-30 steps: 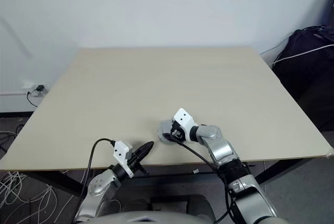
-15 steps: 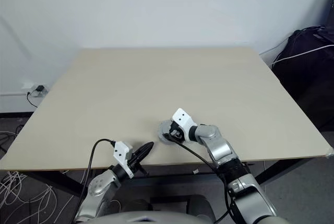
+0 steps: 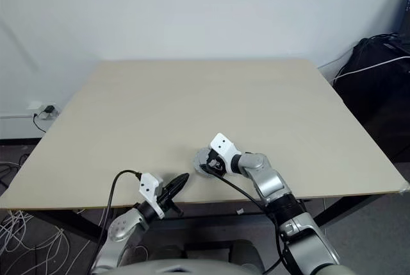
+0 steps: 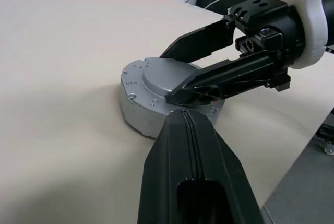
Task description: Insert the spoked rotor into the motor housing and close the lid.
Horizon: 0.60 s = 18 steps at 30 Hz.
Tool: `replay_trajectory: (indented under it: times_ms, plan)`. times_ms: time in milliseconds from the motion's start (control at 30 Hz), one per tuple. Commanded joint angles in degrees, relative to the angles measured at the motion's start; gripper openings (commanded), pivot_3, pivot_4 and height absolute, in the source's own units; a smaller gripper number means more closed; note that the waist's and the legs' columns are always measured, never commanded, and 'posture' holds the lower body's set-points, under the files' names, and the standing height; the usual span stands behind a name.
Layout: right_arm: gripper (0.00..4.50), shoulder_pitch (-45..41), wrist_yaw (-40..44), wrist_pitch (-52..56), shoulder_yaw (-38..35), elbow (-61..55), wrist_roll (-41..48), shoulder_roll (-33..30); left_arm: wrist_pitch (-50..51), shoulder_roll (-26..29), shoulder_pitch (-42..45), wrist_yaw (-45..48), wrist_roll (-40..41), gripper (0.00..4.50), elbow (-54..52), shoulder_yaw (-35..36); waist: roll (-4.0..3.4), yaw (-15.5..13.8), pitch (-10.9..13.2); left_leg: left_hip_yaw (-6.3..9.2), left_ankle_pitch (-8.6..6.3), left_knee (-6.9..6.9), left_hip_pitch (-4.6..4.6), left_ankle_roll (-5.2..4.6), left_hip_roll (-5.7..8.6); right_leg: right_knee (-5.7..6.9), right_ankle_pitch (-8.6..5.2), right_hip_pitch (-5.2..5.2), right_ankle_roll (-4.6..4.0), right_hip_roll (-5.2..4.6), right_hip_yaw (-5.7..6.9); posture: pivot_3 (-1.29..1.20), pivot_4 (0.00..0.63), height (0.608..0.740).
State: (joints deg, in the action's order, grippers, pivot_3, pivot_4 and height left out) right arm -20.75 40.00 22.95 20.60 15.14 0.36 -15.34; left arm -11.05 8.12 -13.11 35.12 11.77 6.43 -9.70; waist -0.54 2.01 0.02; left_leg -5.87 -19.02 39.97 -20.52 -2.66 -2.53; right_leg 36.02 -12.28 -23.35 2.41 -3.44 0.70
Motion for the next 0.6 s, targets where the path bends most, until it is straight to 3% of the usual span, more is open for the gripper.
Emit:
replay_trajectory:
  times_ms: [33, 600]
  plan:
    - [3.29, 1.47, -0.21, 1.87, 1.25, 0.91, -1.96, -1.02, 0.52, 0.41, 2.30, 0.27, -0.13, 0.00, -2.77, -0.40, 0.01, -0.01, -0.01, 0.00, 0.00, 0.00, 0.00, 0.00, 0.00, 0.00, 0.00, 0.01, 0.00, 0.00, 0.00, 0.00, 0.000, 0.740]
    - [3.29, 2.68, -0.64, 2.55, 1.30, -1.08, -1.50, -0.40, 11.07, 4.56, 19.48, 1.05, -0.10, 0.00, 7.20, 3.08, 0.05, -0.02, -0.03, 0.03, 0.01, 0.00, -0.02, 0.02, 0.04, -0.07, 0.00, 0.28, 0.03, 0.04, 0.04, 0.00, 0.000, 0.740]
